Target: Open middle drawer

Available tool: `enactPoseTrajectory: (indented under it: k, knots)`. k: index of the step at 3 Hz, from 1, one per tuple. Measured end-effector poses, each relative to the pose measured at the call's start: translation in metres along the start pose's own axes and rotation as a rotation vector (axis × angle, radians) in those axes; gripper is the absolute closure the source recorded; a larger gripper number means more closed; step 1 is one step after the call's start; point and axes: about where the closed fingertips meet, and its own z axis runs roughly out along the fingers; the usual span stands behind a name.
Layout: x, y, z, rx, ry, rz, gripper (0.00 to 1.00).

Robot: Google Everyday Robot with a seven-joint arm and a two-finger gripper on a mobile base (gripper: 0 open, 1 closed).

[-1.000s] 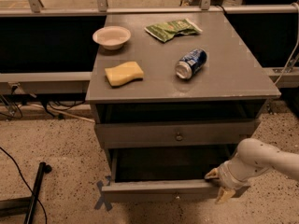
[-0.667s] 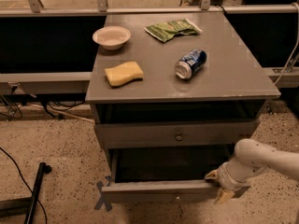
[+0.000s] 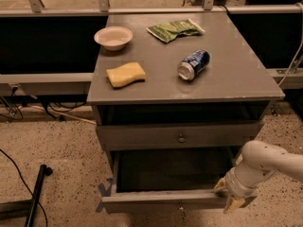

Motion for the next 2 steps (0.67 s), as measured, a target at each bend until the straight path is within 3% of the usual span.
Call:
enactPoseTrajectory:
  k: [1,2]
  knots:
    - [-0.007,0.006,-0.021,0.015,0.007,-0.017,0.41]
    - [-0.015,-0.009,-0.039,0.058,0.031,-0.037,0.59]
